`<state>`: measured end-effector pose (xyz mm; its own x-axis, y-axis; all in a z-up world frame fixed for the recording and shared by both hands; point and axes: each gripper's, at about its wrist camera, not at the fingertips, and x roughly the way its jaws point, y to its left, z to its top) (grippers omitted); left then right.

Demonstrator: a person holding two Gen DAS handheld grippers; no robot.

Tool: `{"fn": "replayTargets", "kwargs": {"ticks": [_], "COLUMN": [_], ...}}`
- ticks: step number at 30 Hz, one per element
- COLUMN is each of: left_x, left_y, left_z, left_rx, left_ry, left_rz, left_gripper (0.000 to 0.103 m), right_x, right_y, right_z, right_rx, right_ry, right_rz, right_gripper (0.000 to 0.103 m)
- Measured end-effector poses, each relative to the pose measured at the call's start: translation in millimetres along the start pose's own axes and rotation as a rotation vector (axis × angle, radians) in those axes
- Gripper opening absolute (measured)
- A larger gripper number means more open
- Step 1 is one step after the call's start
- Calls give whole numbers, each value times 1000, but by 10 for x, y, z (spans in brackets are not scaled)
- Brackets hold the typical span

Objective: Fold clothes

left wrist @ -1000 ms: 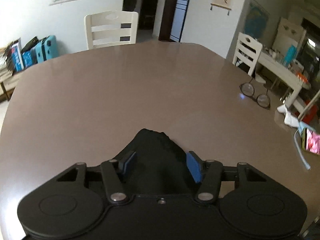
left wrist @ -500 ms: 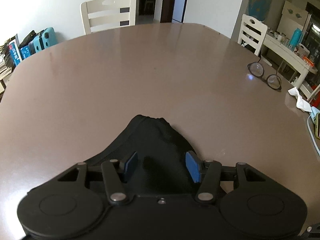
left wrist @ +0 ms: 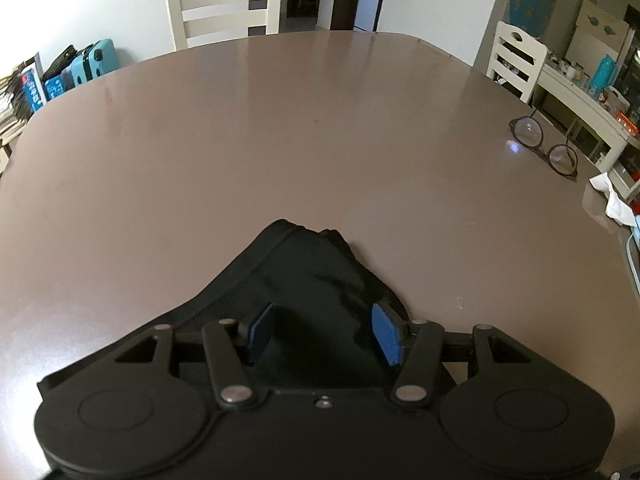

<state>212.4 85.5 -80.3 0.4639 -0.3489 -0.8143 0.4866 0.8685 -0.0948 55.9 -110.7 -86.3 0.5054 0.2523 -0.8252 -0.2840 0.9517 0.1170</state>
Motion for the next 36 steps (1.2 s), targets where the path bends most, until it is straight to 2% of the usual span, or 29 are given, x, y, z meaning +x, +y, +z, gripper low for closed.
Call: {"fn": "replayTargets", "kwargs": {"ticks": [7,13,16,21,23,27,33,36], "left_x": [-53,-258,-399,-751,-852,-964,-914,-910], "left_y": [4,1,0,-99,-190,-513,-677,-686], "left_z": [-6,-81,-201,-508,-657,-969,-1235,-1306], "left_rx": [-3,-14,-48,-125,-155,-160,-243,-280], "left_ry": [-9,-25,-26,-39,-28,17,75,70], "left_rz": [4,20,28,51,37,17,29,47], "left_gripper": [56,58,62,62,62,59,53,53], "right_x": [-77,-76,-91,-213,-201,-86,75,180], "right_y": [-17,-32,-46,-320,-450,-602,-509,-416], "right_z": [6,21,32,149,235,398,537,575], "right_rx": [7,21,20,44,49,-6,-153,-216], "right_ry": [0,6,11,-49,-61,-67,-68,-47], "right_rz": [8,31,48,50,51,97,205,268], "right_gripper": [14,16,17,15,13,13,13,13]}}
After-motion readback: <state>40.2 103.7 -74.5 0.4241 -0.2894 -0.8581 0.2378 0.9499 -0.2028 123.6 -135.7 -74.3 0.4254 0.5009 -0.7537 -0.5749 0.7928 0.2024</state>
